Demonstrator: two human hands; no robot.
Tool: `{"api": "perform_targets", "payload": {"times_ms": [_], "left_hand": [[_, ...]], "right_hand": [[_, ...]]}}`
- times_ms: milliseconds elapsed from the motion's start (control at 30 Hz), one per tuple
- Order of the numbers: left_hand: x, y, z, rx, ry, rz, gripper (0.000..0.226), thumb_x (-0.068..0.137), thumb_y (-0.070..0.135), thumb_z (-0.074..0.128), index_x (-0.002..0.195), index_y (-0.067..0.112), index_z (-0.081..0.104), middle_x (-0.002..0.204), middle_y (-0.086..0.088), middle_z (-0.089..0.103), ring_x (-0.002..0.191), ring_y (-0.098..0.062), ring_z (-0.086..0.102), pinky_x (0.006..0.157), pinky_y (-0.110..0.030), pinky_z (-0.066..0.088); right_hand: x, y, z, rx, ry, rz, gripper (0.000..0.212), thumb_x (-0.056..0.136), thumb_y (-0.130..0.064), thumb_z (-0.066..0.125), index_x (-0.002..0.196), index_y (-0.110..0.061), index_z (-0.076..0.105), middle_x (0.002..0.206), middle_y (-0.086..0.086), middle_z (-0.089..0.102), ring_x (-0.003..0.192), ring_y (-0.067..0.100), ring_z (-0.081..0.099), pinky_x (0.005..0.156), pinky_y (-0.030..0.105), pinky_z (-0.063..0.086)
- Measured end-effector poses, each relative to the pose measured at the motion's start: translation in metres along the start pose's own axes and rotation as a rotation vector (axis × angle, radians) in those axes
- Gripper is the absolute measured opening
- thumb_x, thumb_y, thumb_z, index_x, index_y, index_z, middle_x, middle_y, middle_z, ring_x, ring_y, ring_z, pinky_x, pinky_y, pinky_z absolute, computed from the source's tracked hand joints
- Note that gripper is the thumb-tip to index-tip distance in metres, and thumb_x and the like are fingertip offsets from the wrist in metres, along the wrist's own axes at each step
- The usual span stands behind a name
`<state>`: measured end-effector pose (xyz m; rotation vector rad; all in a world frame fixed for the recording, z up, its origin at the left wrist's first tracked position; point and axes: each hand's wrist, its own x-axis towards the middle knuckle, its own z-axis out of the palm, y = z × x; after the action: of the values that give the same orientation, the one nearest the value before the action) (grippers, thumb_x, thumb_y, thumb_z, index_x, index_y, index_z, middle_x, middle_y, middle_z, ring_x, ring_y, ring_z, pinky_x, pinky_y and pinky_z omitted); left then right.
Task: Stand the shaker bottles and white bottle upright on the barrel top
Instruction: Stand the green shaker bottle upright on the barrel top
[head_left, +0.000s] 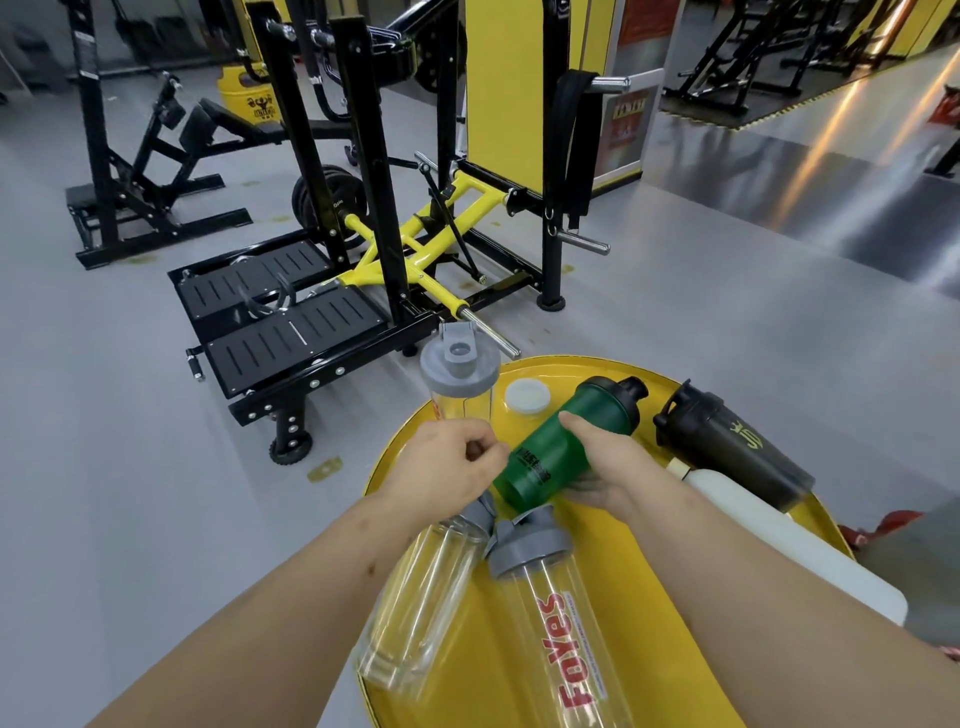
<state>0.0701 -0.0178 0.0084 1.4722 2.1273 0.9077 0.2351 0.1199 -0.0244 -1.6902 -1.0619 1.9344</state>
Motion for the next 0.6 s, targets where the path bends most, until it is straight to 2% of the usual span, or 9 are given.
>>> {"api": "perform_targets", "payload": {"times_ms": [100,267,367,500,567,600], "left_hand": [[0.002,0.004,-0.001,0.007,0.002,0.006,0.03,0.095,0.034,0.067,0.068,0.021,0.066,0.064,0.003,0.063,0.063,-0.015,0.055,0.064,-0.033,0.05],[0.008,0.011,0.006,-0.016,-0.024,0.021,0.03,0.096,0.033,0.067,0.067,0.024,0.063,0.059,0.009,0.054,0.059,-0.008,0.048,0.062,-0.03,0.047],[0.012,0.016,0.013,-0.062,-0.033,0.037,0.026,0.095,0.03,0.068,0.072,0.018,0.066,0.062,0.008,0.055,0.058,-0.007,0.046,0.06,-0.026,0.044],[0.017,0.021,0.023,-0.076,-0.045,0.054,0.025,0.095,0.028,0.069,0.073,0.017,0.068,0.062,0.008,0.055,0.057,-0.005,0.046,0.054,-0.015,0.038],[0.021,0.021,0.028,-0.071,-0.057,0.056,0.023,0.095,0.028,0.069,0.074,0.018,0.069,0.063,0.008,0.057,0.058,-0.005,0.047,0.055,-0.015,0.038],[0.022,0.021,0.031,-0.071,-0.067,0.049,0.021,0.094,0.029,0.069,0.075,0.02,0.07,0.064,0.008,0.059,0.059,-0.005,0.048,0.057,-0.017,0.04]], "right_hand": [[0.002,0.0,-0.006,0.015,0.009,-0.036,0.063,0.083,-0.045,0.084,0.127,-0.013,0.052,0.105,0.014,0.07,0.089,0.033,0.073,0.07,0.042,0.061],[0.0,-0.011,-0.017,-0.002,0.044,-0.141,0.061,0.08,-0.045,0.086,0.123,-0.011,0.061,0.109,0.01,0.073,0.094,0.03,0.074,0.065,0.038,0.061],[0.0,-0.019,-0.024,-0.057,0.115,-0.23,0.073,0.067,-0.053,0.09,0.121,-0.013,0.062,0.115,0.007,0.072,0.101,0.028,0.072,0.072,0.042,0.065],[-0.005,-0.027,-0.028,-0.165,0.173,-0.365,0.082,0.058,-0.064,0.086,0.122,-0.019,0.059,0.116,-0.001,0.067,0.099,0.021,0.068,0.082,0.046,0.063],[-0.008,-0.029,-0.031,-0.234,0.207,-0.417,0.091,0.053,-0.071,0.083,0.124,-0.021,0.055,0.117,-0.002,0.064,0.103,0.024,0.067,0.088,0.049,0.061],[-0.01,-0.029,-0.031,-0.265,0.219,-0.445,0.092,0.056,-0.07,0.083,0.127,-0.021,0.053,0.119,0.0,0.063,0.104,0.026,0.067,0.089,0.049,0.06]]}}
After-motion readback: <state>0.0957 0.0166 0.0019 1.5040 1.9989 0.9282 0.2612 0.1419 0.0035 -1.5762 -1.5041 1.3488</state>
